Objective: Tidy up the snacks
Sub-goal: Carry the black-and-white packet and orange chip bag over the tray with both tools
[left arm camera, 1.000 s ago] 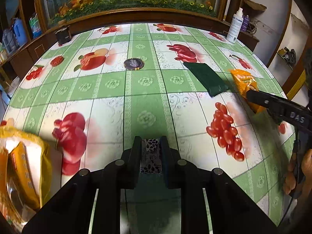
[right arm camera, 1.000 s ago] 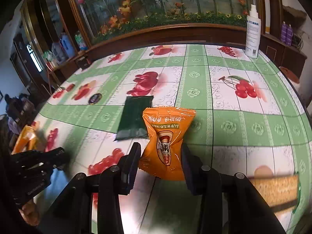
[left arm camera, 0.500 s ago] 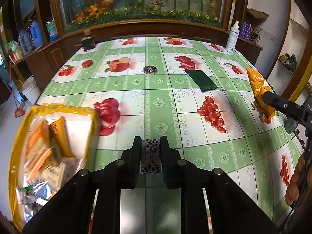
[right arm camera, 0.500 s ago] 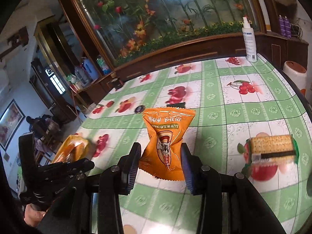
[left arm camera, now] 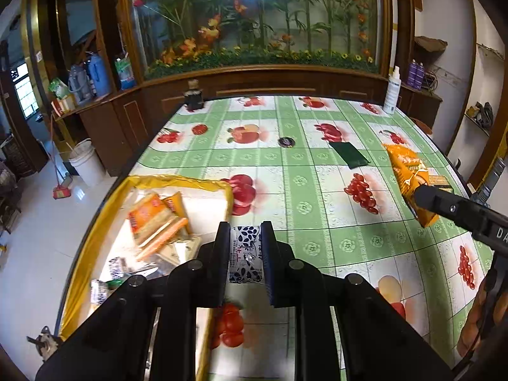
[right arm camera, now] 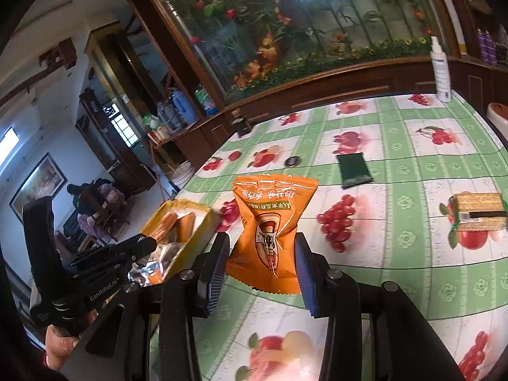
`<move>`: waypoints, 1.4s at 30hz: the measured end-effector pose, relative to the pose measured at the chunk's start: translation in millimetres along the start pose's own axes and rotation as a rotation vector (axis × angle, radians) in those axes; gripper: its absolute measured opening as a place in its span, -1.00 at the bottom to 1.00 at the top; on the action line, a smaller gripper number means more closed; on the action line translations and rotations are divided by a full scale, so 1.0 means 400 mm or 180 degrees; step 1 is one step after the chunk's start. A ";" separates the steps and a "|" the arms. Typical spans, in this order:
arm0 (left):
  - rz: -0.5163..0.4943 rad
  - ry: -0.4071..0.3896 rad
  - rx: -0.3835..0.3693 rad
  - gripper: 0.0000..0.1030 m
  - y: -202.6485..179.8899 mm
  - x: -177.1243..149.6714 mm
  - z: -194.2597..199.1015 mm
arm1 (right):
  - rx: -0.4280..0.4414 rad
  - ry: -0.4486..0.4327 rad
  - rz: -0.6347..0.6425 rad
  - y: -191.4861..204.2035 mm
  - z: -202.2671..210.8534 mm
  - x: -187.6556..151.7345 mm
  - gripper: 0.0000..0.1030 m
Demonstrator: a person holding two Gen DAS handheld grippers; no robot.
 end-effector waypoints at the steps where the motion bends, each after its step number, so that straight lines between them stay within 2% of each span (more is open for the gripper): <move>1: 0.0011 -0.0021 0.0016 -0.68 0.010 0.001 0.006 | 0.0027 0.0002 0.0028 0.020 -0.001 -0.002 -0.19; 8: 0.0133 -0.0099 0.0089 -0.68 0.077 -0.002 0.034 | 0.0135 0.0031 0.0207 0.125 -0.015 -0.003 -0.19; 20: 0.0362 -0.0066 0.0214 -0.68 0.186 -0.025 0.029 | 0.0341 0.0206 0.0450 0.274 -0.091 -0.025 -0.19; 30: 0.0636 0.0021 0.0356 -0.68 0.318 -0.056 0.013 | 0.0476 0.0324 0.0550 0.341 -0.158 -0.036 -0.19; 37: 0.0752 0.0149 0.0328 -0.68 0.352 -0.083 -0.015 | 0.0557 0.0441 0.0581 0.377 -0.247 -0.036 -0.18; 42: 0.0766 0.0187 0.0333 -0.68 0.360 -0.083 -0.031 | 0.0502 0.0528 0.0705 0.396 -0.332 -0.017 -0.18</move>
Point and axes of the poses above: each gripper's, at about its wrist camera, not at the fingertips, and z roughly against the way its jaws point, y to its left, x to its top, the point moved 10 cm from there along -z, roughly the way its jaws point, and after that the axes turned 6 degrees about z, right-handed, at the moved point
